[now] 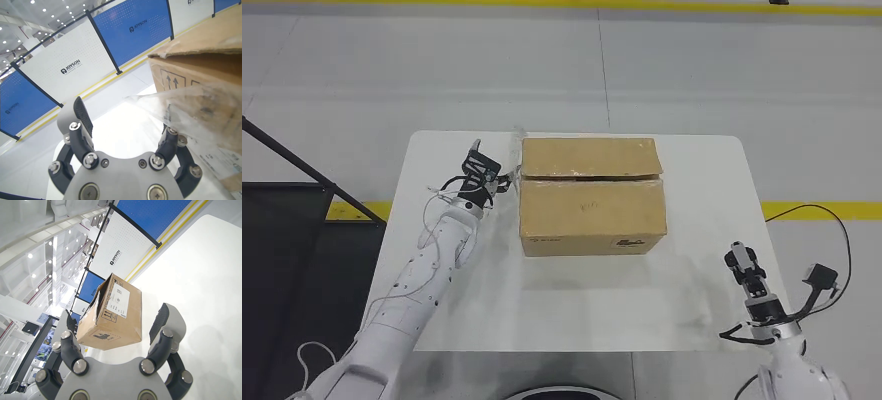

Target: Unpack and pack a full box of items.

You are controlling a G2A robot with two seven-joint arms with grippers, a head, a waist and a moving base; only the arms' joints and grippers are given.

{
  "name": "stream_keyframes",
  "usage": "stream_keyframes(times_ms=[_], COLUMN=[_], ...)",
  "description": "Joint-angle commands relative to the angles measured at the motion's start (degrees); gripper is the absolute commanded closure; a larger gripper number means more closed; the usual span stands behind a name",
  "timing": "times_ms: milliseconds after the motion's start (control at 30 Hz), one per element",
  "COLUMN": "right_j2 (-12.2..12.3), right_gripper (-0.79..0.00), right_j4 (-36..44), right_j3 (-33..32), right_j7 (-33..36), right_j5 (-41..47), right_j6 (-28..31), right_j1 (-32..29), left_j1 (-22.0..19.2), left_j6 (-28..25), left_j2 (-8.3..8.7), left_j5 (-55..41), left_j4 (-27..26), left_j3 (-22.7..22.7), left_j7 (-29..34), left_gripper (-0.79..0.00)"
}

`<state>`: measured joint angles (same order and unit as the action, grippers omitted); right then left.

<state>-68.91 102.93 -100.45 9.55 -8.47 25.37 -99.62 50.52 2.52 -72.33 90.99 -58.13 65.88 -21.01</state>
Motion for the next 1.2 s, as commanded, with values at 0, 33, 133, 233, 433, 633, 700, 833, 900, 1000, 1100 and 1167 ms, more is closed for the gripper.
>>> stream_keyframes(times_ms=[0,33,133,233,433,633,700,833,900,1000,1100,1167], right_j2=[0.0,0.0,0.0,0.0,0.0,0.0,0.0,0.1,0.1,0.1,0.1,0.1], right_gripper=[-0.785,-0.785,-0.785,-0.785,-0.785,-0.785,-0.785,-0.785,-0.785,-0.785,-0.785,-0.785], right_j4=[-0.2,-0.4,-1.1,-1.9,-3.8,-5.9,-6.4,-7.3,-7.7,-8.2,-8.6,-8.8], right_j3=[0.2,0.5,1.4,2.3,3.8,5.1,5.4,6.0,6.4,6.8,7.1,7.2], right_j7=[0.4,0.6,1.7,2.7,4.3,5.4,5.7,6.5,6.8,7.1,7.2,7.2], right_j5=[0.0,0.1,0.0,-0.1,-0.1,0.2,0.3,0.5,0.5,0.5,0.5,0.6], right_j6=[-0.2,-0.2,-0.3,-0.4,-0.3,0.0,0.1,0.1,0.1,0.0,0.1,0.1], right_j1=[0.6,1.1,2.8,4.7,7.9,10.4,11.1,12.4,13.0,13.7,14.1,14.2], left_j1=[0.7,1.2,3.2,6.0,13.6,21.5,23.6,26.6,27.4,28.3,28.9,29.1], left_j6=[1.2,1.7,3.0,3.6,4.9,5.6,5.8,5.8,5.5,5.1,4.6,4.1], left_j2=[0.09,0.18,0.63,1.29,2.61,3.36,3.49,3.53,3.52,3.47,3.38,3.30], left_j5=[-0.3,-0.5,-0.7,0.1,0.7,0.9,1.1,0.7,0.5,0.3,0.0,0.1], left_j4=[-0.3,-0.7,-2.7,-5.7,-13.9,-20.7,-22.2,-24.0,-24.2,-24.1,-23.4,-23.0], left_j3=[0.9,1.5,3.5,6.0,11.6,15.8,16.6,17.6,17.8,17.9,17.8,17.4], left_j7=[-1.4,-1.8,-2.8,-3.1,-2.1,0.8,1.5,2.9,3.7,4.3,4.9,4.9], left_gripper=[-0.785,-0.785,-0.785,-0.785,-0.785,-0.785,-0.785,-0.785,-0.785,-0.785,-0.785,-0.785])
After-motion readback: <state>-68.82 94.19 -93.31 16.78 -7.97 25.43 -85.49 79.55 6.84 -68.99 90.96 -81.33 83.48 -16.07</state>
